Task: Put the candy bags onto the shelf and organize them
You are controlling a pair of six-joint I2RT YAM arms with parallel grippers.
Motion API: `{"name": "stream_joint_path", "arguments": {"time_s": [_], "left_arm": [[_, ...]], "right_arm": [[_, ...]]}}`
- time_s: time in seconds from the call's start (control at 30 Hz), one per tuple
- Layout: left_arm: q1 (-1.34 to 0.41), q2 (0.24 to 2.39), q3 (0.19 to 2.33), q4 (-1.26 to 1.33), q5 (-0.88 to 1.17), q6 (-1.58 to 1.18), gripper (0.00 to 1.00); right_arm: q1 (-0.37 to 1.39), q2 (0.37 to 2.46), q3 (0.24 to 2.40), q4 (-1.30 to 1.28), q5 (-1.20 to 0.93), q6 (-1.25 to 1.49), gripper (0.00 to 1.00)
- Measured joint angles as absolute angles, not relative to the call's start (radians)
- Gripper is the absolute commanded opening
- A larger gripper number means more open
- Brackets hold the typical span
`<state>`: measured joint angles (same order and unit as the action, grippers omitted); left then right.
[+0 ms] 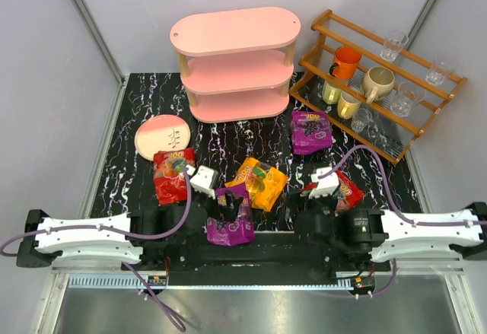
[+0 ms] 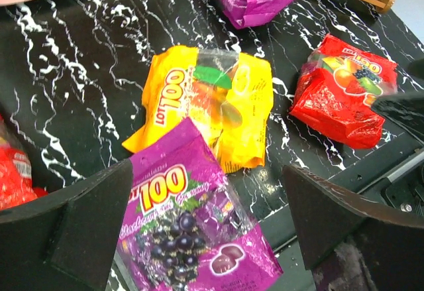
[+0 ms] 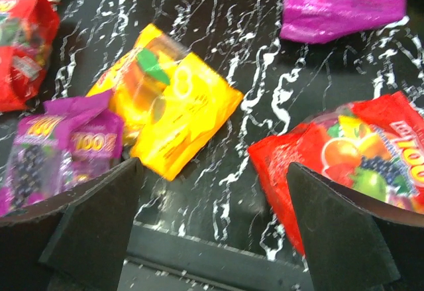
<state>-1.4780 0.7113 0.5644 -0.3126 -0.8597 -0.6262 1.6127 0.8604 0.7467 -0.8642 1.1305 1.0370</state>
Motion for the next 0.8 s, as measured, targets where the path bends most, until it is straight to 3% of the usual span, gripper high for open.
{"name": "stream_joint_path", "arguments": {"time_s": [0.27, 0.57, 0.8], "left_arm": [[-1.197, 0.759, 0.607, -0.171, -0.574, -0.4, 0.99], [-0.836, 0.759, 0.607, -0.098, -0.221, -0.347, 0.99], [-0.768, 0.739, 0.605, -0.097, -0.071, -0.344, 0.99]], "right_arm": [[1.203, 0.85, 0.699, -0.476, 0.841, 0.537, 1.0], [0.712, 0.926, 0.691, -0.258, 0.328, 0.361, 1.0], [0.638, 1.164, 0.743, -0.184, -0.092, 0.282, 1.0]]}}
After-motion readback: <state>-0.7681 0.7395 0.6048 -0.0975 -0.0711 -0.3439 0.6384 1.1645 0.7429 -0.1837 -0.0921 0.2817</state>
